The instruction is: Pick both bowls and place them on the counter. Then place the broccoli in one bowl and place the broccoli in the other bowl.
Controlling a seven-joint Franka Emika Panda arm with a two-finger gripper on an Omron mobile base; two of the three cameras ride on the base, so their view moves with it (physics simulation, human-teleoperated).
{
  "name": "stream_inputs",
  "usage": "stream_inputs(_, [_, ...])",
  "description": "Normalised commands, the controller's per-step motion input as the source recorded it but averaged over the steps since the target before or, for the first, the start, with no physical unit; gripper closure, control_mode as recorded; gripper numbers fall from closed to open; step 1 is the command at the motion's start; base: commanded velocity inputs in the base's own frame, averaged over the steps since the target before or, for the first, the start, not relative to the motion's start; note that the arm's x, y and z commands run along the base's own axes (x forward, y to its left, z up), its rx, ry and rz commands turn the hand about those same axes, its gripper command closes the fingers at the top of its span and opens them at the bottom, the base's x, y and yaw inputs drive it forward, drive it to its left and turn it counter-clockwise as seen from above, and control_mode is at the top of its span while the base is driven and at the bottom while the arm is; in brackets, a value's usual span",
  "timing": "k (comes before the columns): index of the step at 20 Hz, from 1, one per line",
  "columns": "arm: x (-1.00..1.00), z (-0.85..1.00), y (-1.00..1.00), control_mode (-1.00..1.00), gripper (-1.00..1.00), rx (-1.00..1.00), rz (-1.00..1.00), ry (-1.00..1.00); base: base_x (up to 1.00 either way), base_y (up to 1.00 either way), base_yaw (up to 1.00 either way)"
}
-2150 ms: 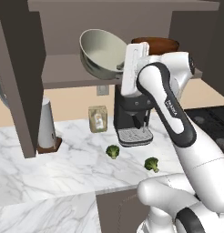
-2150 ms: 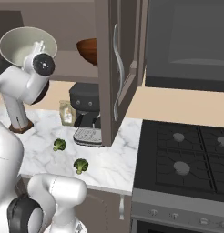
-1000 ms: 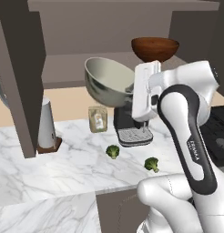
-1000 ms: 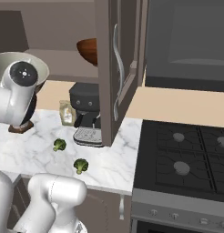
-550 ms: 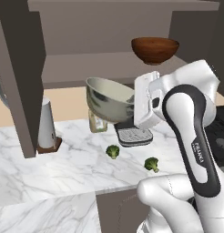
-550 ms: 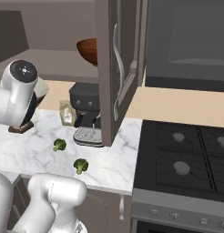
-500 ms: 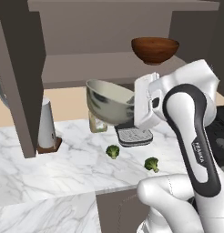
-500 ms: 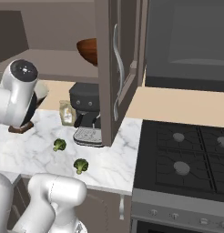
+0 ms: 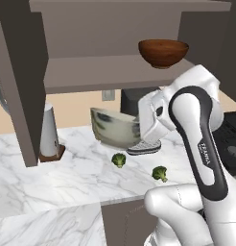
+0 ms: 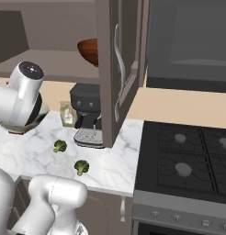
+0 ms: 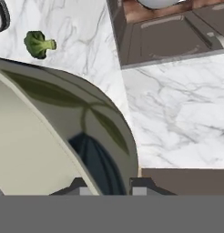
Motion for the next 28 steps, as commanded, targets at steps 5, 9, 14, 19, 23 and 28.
stream_inputs(5, [0.0,-0.55,0.13,-1.0,1.0,-0.04,0.02,-0.03,0.0,0.0,0.0])
stream_inputs(9, [0.02,-0.58,0.22,-1.0,1.0,-0.18,0.12,-0.2,0.0,0.0,0.0])
stream_inputs(14, [0.1,-0.49,0.13,-1.0,1.0,-0.14,0.14,-0.03,0.0,0.0,0.0])
stream_inputs(19, [0.06,-0.55,0.12,-1.0,1.0,-0.1,0.13,-0.06,0.0,0.0,0.0])
stream_inputs(23, [0.25,-0.36,0.01,-1.0,1.0,0.02,0.07,0.01,0.0,0.0,0.0])
stream_inputs(28, [0.35,-0.36,0.0,-1.0,1.0,0.02,0.01,0.0,0.0,0.0,0.0])
